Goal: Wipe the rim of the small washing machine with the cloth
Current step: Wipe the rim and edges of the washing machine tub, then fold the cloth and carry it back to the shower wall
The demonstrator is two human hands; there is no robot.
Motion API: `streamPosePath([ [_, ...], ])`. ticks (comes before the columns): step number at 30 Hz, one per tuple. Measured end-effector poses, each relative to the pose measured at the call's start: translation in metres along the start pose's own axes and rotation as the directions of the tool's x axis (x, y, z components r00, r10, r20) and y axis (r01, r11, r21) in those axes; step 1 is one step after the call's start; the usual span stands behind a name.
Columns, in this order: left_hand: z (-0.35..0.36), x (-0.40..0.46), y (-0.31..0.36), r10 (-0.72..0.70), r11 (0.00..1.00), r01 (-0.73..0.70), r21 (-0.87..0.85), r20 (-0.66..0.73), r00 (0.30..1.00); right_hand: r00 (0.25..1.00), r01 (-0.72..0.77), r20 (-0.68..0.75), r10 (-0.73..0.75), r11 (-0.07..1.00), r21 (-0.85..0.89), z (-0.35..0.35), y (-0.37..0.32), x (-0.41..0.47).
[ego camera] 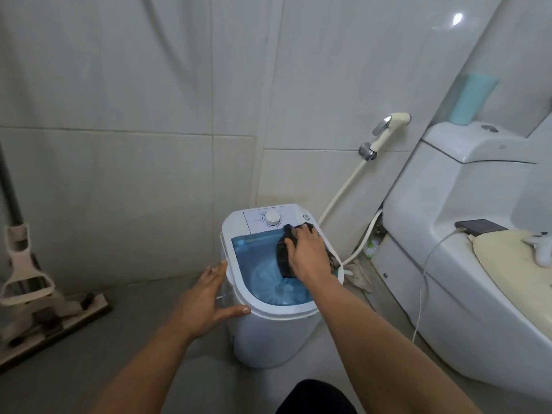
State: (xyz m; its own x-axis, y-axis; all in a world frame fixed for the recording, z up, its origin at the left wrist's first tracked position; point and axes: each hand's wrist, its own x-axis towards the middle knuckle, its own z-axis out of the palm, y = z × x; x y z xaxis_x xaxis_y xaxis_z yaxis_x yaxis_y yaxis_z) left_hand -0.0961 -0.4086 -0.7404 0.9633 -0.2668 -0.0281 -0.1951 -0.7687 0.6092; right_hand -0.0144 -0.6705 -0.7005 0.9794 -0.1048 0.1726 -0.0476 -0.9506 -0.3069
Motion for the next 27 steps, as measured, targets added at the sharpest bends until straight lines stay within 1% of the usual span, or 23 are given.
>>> streamPosePath([
  [4, -0.001, 0.001, 0.001, 0.011, 1.0, -0.011, -0.012, -0.001, 1.0, 0.991, 0.129, 0.041, -0.13, 0.991, 0.022, 0.013, -0.048, -0.012],
  [8, -0.002, 0.0, 0.001, 0.001, 1.0, -0.001, -0.007, 0.012, 1.0, 0.973, 0.209, 0.073, -0.217, 0.973, 0.1, 0.017, -0.076, -0.026],
  [12, -0.002, 0.002, -0.002, 0.027, 0.998, -0.027, -0.049, -0.001, 1.0, 0.931, 0.335, 0.087, -0.354, 0.926, 0.176, 0.02, -0.1, -0.039],
  [13, -0.003, 0.002, -0.002, 0.038, 0.998, -0.038, -0.057, 0.006, 0.999, 0.925, 0.346, 0.089, -0.369, 0.916, 0.202, 0.019, -0.104, -0.042],
  [15, -0.01, 0.001, -0.005, 0.08, 0.993, -0.076, -0.091, 0.044, 0.996, 0.942, 0.306, 0.04, -0.334, 0.899, 0.312, 0.011, -0.107, -0.042],
  [16, -0.015, 0.0, -0.006, 0.09, 0.992, -0.083, -0.096, 0.076, 0.993, 0.96, 0.252, 0.01, -0.278, 0.883, 0.397, 0.007, -0.104, -0.041],
  [17, -0.021, 0.0, -0.01, 0.091, 0.991, -0.083, -0.102, 0.076, 0.993, 0.978, 0.187, -0.014, -0.207, 0.85, 0.492, 0.0, -0.103, -0.038],
  [18, -0.027, 0.002, -0.016, 0.063, 0.991, -0.056, -0.121, 0.054, 0.997, 0.991, 0.124, -0.034, -0.129, 0.796, 0.592, -0.006, -0.102, -0.035],
  [19, -0.034, 0.006, -0.02, 0.009, 0.984, -0.007, -0.18, 0.012, 1.0, 0.998, 0.066, -0.04, -0.053, 0.721, 0.69, -0.011, -0.104, -0.032],
  [20, -0.044, 0.013, -0.02, -0.085, 0.956, 0.072, -0.284, -0.034, 0.996, 1.0, 0.013, -0.027, 0.012, 0.63, 0.776, -0.016, -0.11, -0.029],
  [21, -0.056, 0.022, -0.019, -0.193, 0.882, 0.143, -0.448, -0.067, 0.979, 0.998, -0.035, 0.004, 0.058, 0.538, 0.842, -0.022, -0.119, -0.027],
  [22, -0.071, 0.03, -0.012, -0.301, 0.763, 0.195, -0.617, -0.072, 0.951, 0.997, -0.065, 0.035, 0.073, 0.466, 0.883, -0.025, -0.13, -0.025],
  [23, -0.088, 0.04, -0.005, -0.405, 0.605, 0.227, -0.763, -0.05, 0.913, 0.997, -0.066, 0.047, 0.057, 0.428, 0.901, -0.029, -0.143, -0.022],
  [24, -0.108, 0.046, 0.003, -0.472, 0.455, 0.256, -0.853, 0.013, 0.882, 0.999, -0.051, 0.043, 0.027, 0.418, 0.907, -0.032, -0.157, -0.019],
  [25, -0.128, 0.05, 0.01, -0.474, 0.337, 0.271, -0.902, 0.086, 0.876, 0.999, -0.03, 0.035, -0.006, 0.409, 0.912, -0.034, -0.172, -0.017],
  [26, -0.148, 0.049, 0.019, -0.452, 0.274, 0.3, -0.914, 0.153, 0.879, 0.998, -0.019, 0.041, -0.046, 0.398, 0.917, -0.039, -0.189, -0.016],
  [27, -0.167, 0.046, 0.027, -0.427, 0.239, 0.312, -0.919, 0.189, 0.884, 0.994, -0.015, 0.057, -0.095, 0.392, 0.92, -0.046, -0.206, -0.017],
])
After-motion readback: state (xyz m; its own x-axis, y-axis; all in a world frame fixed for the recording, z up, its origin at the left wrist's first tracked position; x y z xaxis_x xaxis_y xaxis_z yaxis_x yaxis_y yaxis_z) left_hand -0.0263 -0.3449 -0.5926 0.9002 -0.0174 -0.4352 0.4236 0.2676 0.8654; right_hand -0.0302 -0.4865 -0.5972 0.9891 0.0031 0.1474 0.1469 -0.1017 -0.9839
